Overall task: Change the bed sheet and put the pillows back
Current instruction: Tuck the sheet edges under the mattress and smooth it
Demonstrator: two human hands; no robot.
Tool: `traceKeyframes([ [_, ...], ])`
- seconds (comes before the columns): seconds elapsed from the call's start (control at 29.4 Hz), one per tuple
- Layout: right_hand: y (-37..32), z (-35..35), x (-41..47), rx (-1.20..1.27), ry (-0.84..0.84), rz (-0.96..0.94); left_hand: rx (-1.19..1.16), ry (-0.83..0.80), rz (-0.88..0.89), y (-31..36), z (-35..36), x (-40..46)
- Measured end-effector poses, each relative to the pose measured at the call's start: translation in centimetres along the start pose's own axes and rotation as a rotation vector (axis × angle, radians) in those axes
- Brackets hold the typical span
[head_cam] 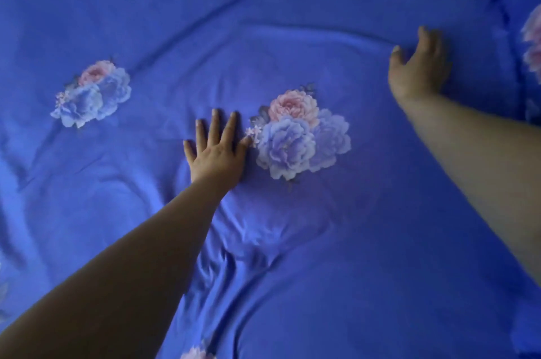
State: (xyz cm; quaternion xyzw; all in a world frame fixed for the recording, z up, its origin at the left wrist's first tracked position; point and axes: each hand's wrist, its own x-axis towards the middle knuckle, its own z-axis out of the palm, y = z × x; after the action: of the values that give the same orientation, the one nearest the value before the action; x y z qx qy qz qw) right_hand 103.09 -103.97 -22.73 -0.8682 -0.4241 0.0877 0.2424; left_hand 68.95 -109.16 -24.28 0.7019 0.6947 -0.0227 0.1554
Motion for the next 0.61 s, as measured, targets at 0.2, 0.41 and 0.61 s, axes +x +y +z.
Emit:
traceKeyframes([
  [0.2,-8.3,7.7,-21.3,0.011,-0.431,-0.856,-0.341,0.448,-0.411,-5.9,-0.7,-1.1],
  [0.41,-7.7,3.6,-33.0,0.22,-0.831,-1.1,-0.093,0.106,-0.013,-2.9,-1.7,0.1],
  [0.61,-3.7,2.1,-17.4,0.221,-0.159,-0.66,0.03,0.096,-0.111,-9.7,1.7,-5.4],
])
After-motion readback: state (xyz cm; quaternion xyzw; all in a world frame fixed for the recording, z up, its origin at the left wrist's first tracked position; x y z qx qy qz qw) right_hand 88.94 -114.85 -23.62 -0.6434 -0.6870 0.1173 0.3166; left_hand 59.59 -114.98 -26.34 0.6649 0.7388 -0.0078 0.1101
